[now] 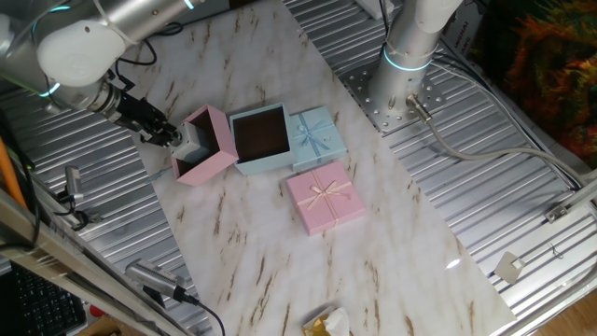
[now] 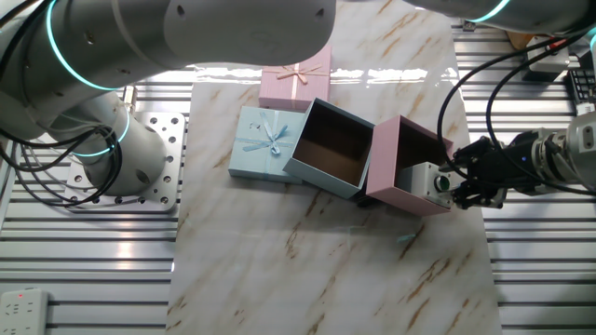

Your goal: Move an object from one box to another

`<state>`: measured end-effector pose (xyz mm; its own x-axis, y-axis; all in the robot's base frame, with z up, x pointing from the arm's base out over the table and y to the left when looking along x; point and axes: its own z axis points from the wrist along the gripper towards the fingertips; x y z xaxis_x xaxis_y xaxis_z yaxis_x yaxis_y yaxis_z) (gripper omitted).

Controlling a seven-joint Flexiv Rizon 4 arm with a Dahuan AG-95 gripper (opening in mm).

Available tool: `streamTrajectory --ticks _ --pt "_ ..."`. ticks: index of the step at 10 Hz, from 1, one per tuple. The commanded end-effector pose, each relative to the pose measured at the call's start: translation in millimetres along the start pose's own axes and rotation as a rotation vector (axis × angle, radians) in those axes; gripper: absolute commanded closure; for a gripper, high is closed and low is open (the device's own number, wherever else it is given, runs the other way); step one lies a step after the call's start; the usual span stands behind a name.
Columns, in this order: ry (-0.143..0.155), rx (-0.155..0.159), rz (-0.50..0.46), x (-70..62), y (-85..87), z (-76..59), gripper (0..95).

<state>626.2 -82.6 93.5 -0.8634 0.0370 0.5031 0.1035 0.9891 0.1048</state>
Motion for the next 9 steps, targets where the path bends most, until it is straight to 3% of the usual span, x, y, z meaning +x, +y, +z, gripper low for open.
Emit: streamTrajectory --ticks 1,9 --pt "0.002 0.001 -0.001 0.0 -0.4 0.7 57.0" --pt "0.013 0.013 0.005 -0.2 -0.7 2.0 57.0"
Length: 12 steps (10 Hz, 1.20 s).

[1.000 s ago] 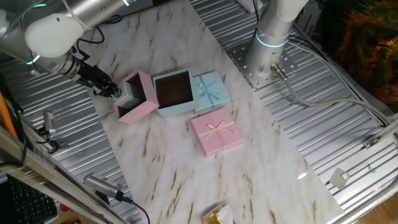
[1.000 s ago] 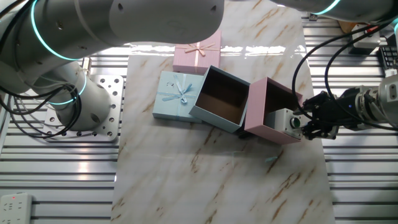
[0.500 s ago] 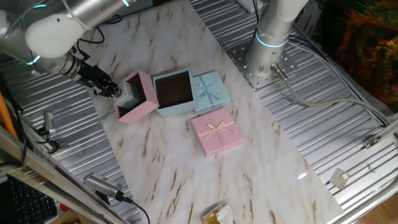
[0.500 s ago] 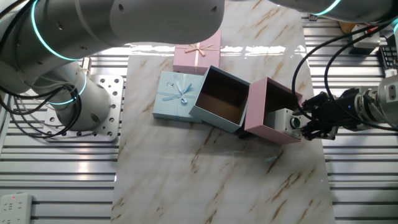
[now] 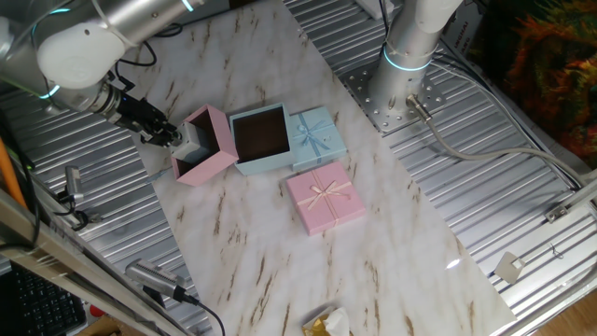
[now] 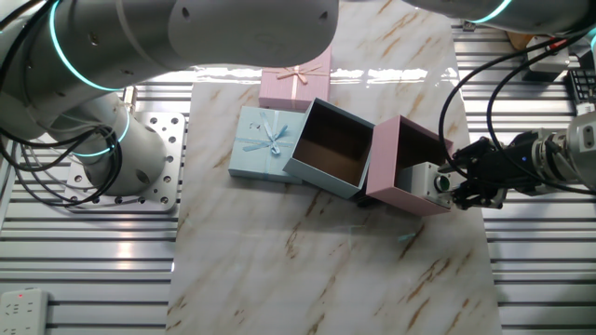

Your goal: Move an object from one box to another

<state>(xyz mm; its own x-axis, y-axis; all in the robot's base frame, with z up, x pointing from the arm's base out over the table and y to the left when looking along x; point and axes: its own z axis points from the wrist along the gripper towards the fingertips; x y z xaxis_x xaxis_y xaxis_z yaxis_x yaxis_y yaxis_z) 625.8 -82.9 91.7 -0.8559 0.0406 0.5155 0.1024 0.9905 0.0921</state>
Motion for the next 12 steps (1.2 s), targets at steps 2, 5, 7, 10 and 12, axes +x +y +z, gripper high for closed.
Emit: streamTrajectory --ticks 2,5,7,10,12 --pt "-0.001 0.004 0.0 0.1 -0.4 1.4 57.0" --pt "-0.001 0.007 0.001 -0.4 -0.2 2.4 57.0" --pt "-0.002 0.01 0.0 -0.5 0.0 2.7 57.0" --pt "-0.002 0.011 0.0 -0.5 -0.1 2.9 57.0" --pt "-0.003 0.013 0.003 -0.4 -0.2 3.0 76.0"
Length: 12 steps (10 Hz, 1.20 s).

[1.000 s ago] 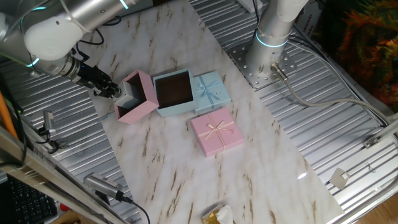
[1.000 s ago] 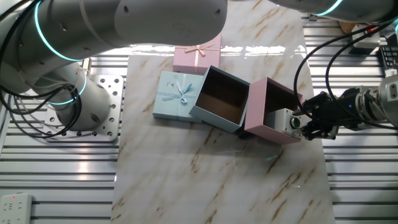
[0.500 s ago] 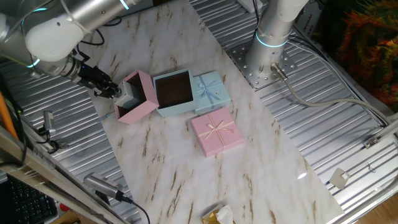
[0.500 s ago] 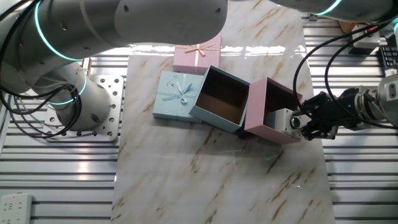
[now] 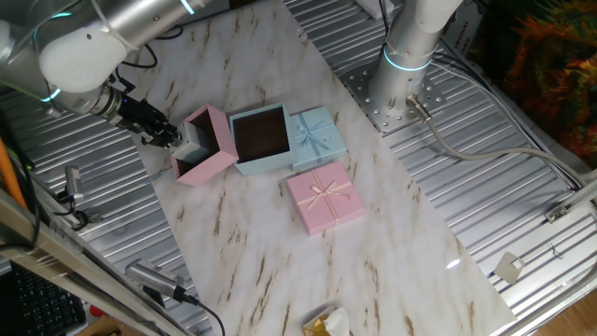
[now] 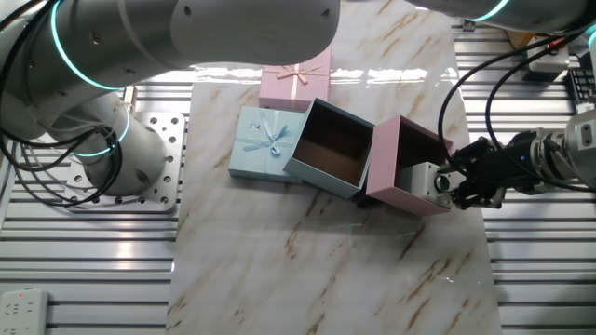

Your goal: Move an object from one box to another

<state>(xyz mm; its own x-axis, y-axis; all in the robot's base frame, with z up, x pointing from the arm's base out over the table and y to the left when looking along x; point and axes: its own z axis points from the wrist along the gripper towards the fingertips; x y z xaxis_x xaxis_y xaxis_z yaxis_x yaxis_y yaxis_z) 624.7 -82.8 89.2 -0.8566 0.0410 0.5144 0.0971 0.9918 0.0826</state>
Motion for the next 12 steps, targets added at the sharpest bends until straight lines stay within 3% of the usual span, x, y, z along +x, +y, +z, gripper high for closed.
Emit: streamTrajectory --ticks 1,12 --pt "-0.002 0.002 0.004 -0.1 0.0 0.4 95.0" --pt "0.013 0.004 0.012 1.3 2.5 -1.0 95.0"
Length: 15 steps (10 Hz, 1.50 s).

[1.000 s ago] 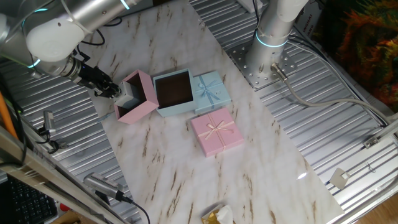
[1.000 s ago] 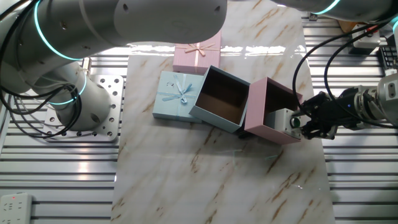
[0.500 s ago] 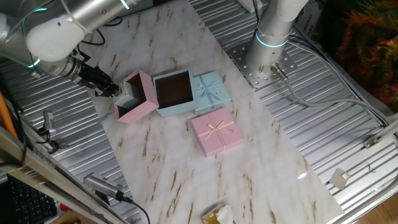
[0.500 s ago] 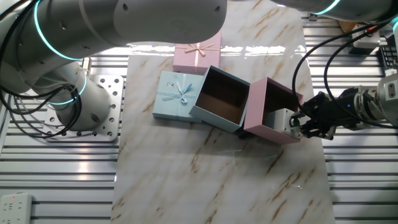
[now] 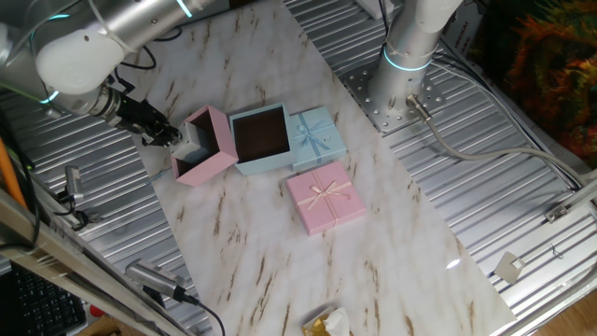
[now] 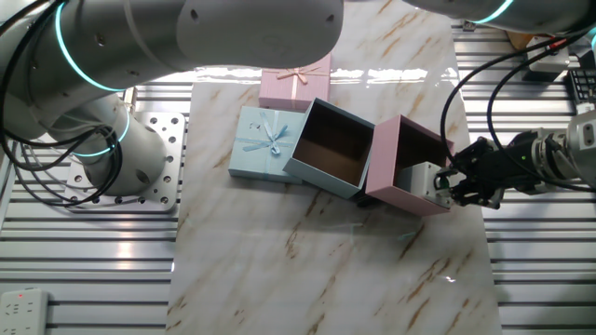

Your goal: Move an object from one box to another

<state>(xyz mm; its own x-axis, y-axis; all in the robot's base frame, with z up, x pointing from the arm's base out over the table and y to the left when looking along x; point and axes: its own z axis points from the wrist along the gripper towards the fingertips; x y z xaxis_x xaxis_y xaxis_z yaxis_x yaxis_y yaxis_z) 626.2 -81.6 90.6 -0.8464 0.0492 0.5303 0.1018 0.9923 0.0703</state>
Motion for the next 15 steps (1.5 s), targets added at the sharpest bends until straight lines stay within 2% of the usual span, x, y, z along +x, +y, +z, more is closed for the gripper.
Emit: streamTrajectory --ticks 1,9,13,14,15 --pt "-0.004 0.0 0.0 2.0 1.2 0.8 95.0" --pt "-0.013 0.005 0.01 14.2 8.8 -1.0 95.0" --pt "-0.06 0.017 0.013 26.4 17.2 -3.4 95.0" --pt "-0.068 0.04 0.005 28.5 18.6 -4.0 95.0" --pt "-0.071 0.039 0.007 30.7 20.5 -5.1 95.0"
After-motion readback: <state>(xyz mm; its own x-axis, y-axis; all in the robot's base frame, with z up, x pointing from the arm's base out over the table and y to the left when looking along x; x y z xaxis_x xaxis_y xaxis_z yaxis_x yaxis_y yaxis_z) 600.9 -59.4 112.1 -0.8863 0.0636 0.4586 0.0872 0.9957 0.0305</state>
